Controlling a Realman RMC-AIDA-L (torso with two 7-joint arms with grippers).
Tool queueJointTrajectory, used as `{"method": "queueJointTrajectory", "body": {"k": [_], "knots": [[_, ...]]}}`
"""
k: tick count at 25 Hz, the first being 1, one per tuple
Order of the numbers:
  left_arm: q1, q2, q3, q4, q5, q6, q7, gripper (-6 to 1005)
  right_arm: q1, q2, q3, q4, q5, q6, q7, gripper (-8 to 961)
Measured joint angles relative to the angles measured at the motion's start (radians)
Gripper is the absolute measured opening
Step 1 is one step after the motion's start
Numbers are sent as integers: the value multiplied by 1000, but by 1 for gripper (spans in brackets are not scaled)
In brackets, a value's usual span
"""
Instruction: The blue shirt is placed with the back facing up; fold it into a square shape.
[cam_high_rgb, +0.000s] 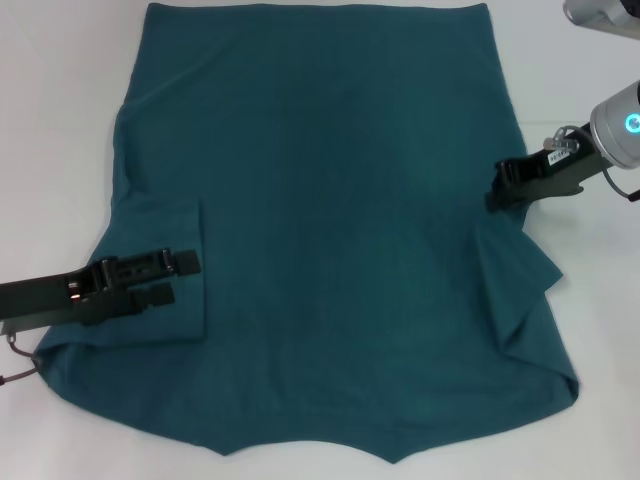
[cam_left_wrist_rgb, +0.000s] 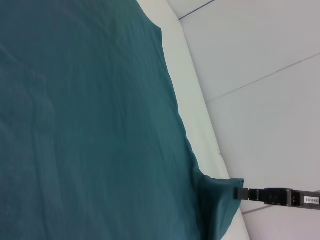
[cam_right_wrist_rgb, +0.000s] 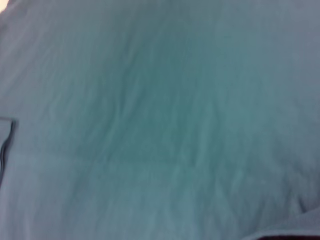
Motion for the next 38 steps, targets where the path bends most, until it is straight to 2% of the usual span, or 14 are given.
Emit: {"method": "queueJointTrajectory", "body": {"k": [12, 17, 21, 23, 24, 27, 33, 36, 38], "knots": [[2, 0, 0, 0, 0, -1, 1, 903, 2, 0, 32, 16, 2, 18, 3, 16], [3, 0, 0, 0, 0, 0, 1, 902, -3, -4, 32, 17, 61, 17, -22, 21], [6, 0, -4, 0, 0, 0, 2, 901, -29, -15, 35, 26, 224, 18, -87, 181], [7, 0, -11, 0, 0, 0, 2, 901, -58, -28, 41, 39, 370, 2, -171, 243], [10, 1, -15, 0, 0, 0, 2, 900, -58, -28, 41, 39, 370, 2, -171, 265], [16, 6, -30, 6, 6, 2, -15, 900, -80, -50, 40, 33, 411, -33, -202, 331], [64, 27, -41, 117, 82, 59, -166, 898, -142, -125, 47, 15, 406, -159, -182, 463], [96, 28, -79, 221, 152, 84, -245, 898, -181, -141, 61, -25, 408, -193, -173, 659], [107, 29, -126, 250, 190, 65, -279, 897, -204, -145, 76, -45, 409, -207, -171, 659]]}}
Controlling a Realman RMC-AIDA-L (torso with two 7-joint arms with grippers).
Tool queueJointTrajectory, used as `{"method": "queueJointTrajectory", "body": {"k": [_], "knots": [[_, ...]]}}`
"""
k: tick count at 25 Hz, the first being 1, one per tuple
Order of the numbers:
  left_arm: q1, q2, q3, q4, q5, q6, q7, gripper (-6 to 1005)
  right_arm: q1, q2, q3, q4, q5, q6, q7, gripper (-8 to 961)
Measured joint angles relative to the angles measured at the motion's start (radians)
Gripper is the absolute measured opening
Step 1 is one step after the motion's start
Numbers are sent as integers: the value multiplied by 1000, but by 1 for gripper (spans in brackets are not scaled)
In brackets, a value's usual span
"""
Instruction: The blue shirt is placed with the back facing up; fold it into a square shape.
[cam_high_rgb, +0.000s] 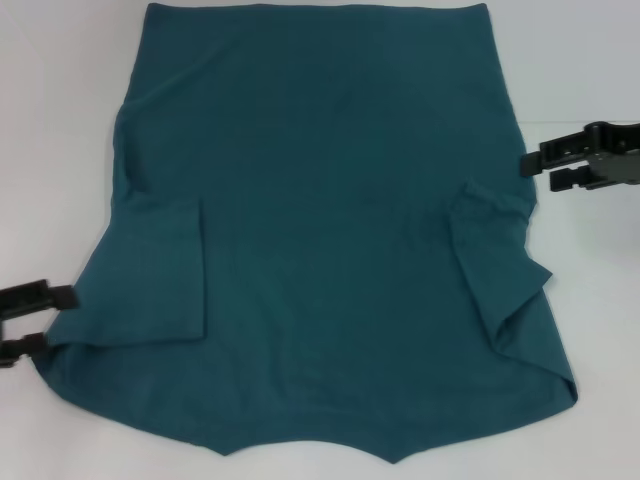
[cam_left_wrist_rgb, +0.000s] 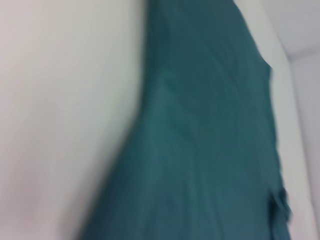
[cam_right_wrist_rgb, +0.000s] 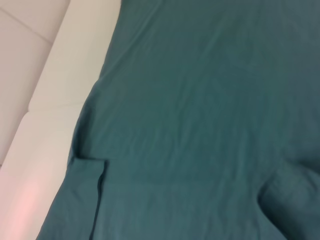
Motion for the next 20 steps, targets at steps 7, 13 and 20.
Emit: {"method": "queueJointTrajectory", "body": {"k": [7, 13, 20], "knots": [[5, -3, -24, -20, 64, -106, -12, 896, -25, 1, 11, -5, -3, -2, -12, 660], [-9, -2, -19, -94, 64, -189, 70, 894, -26, 5, 3, -5, -3, 1, -30, 659], [-15, -4, -19, -121, 68, -250, 99, 893, -29, 6, 8, -5, -3, 1, -31, 659]]}}
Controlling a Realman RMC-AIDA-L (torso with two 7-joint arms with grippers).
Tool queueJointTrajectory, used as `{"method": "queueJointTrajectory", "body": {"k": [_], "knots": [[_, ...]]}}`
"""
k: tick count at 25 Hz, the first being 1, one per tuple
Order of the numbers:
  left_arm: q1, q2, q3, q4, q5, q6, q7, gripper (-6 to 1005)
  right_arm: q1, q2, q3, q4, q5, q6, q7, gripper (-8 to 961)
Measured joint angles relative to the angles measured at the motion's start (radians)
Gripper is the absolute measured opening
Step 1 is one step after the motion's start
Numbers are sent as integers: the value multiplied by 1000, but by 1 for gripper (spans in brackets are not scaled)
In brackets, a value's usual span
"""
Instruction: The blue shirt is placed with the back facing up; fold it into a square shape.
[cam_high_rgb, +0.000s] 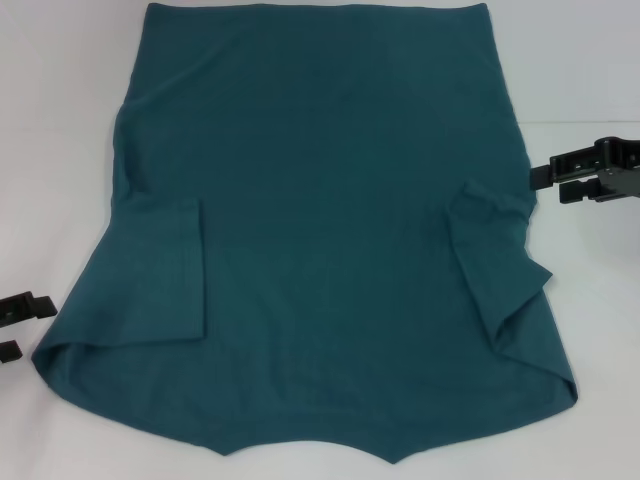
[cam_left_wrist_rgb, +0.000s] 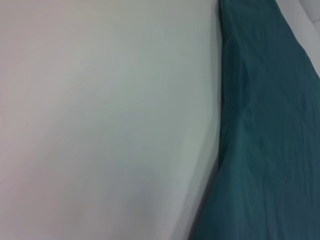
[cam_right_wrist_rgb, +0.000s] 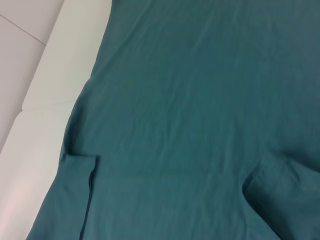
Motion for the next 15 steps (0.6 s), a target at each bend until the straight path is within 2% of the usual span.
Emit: {"method": "queueJointTrajectory", "body": {"k": [15], "knots": [[-2, -4, 28, -33, 2, -27, 49, 889, -1, 1, 2, 0, 0, 1, 0, 658]]}}
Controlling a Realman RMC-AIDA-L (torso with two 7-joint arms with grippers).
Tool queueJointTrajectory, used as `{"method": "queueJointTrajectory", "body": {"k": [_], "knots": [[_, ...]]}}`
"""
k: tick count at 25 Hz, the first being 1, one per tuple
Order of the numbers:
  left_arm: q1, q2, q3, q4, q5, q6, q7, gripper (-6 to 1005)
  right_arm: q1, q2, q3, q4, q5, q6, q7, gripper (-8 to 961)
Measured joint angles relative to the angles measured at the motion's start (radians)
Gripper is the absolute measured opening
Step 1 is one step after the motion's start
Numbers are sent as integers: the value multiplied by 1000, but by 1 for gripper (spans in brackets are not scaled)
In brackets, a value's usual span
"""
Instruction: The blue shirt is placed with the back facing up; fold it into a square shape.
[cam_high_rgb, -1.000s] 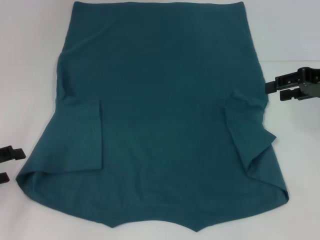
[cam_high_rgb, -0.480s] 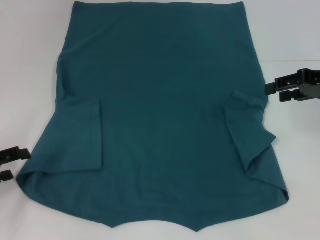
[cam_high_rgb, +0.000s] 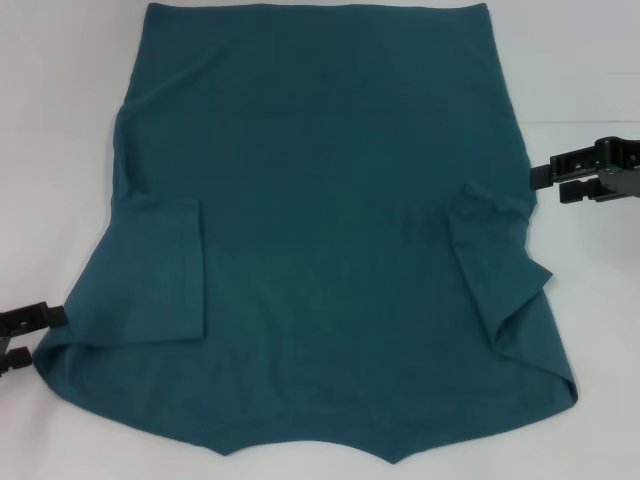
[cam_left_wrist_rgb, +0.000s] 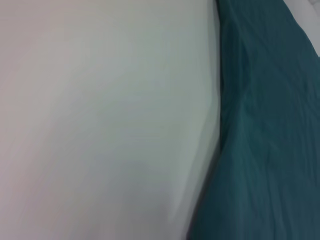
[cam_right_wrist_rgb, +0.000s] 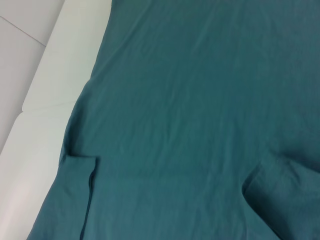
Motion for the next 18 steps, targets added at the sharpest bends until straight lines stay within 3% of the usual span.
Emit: {"method": "queueJointTrajectory", "body": {"k": [18], "knots": [[-59, -10, 62, -56, -2, 41, 2, 885, -2, 0, 1, 0, 4, -2, -7, 657]]}}
